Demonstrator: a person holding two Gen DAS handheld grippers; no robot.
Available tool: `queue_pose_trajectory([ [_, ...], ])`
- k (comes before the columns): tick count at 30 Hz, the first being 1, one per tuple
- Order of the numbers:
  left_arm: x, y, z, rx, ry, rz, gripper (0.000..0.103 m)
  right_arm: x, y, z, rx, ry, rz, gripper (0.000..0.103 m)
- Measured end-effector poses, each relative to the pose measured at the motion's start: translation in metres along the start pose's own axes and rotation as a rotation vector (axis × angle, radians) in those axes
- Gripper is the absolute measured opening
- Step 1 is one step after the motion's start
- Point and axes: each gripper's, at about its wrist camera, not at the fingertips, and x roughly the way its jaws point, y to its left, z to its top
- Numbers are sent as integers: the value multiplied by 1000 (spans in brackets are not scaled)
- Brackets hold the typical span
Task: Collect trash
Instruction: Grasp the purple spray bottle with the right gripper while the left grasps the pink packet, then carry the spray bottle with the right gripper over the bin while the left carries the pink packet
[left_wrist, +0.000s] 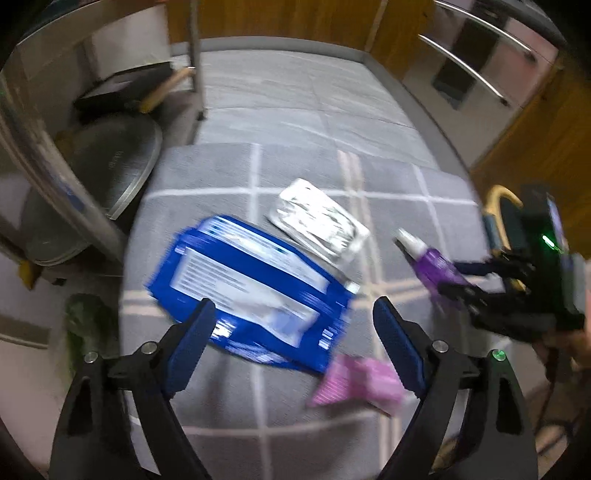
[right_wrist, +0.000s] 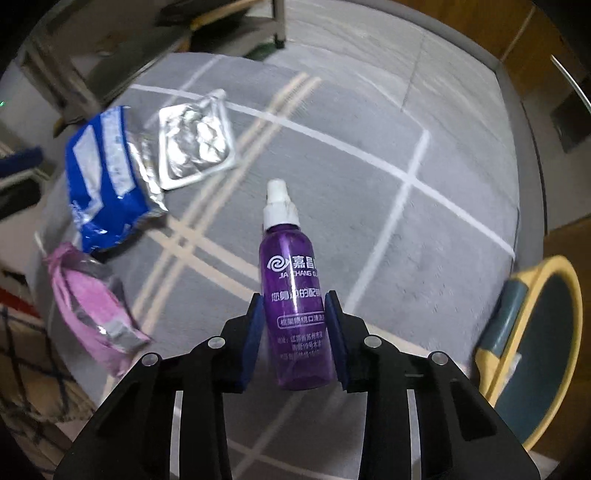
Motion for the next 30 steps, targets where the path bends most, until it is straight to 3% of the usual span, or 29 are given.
queue_pose_trajectory([
  [3, 3, -20, -13, 66, 39, -51, 73, 2, -1, -3, -7, 5, -8, 35],
  [7, 19, -36, -24, 134, 110, -56, 53, 2, -4, -1, 10, 7, -4, 35],
  [12, 33, -36, -30, 145, 173, -59, 40, 19, -5, 2, -1, 65, -11, 35],
  [16, 41, -36, -32, 155, 199, -55, 33, 19, -3, 6, -8, 51, -10, 36],
  [22, 42, -40, -32, 168, 199, -40, 17, 20, 1, 11, -38, 43, -25, 33],
  [30, 21, -51, -20, 201, 91, -47, 15, -1, 16, 7, -15, 0, -5, 33],
])
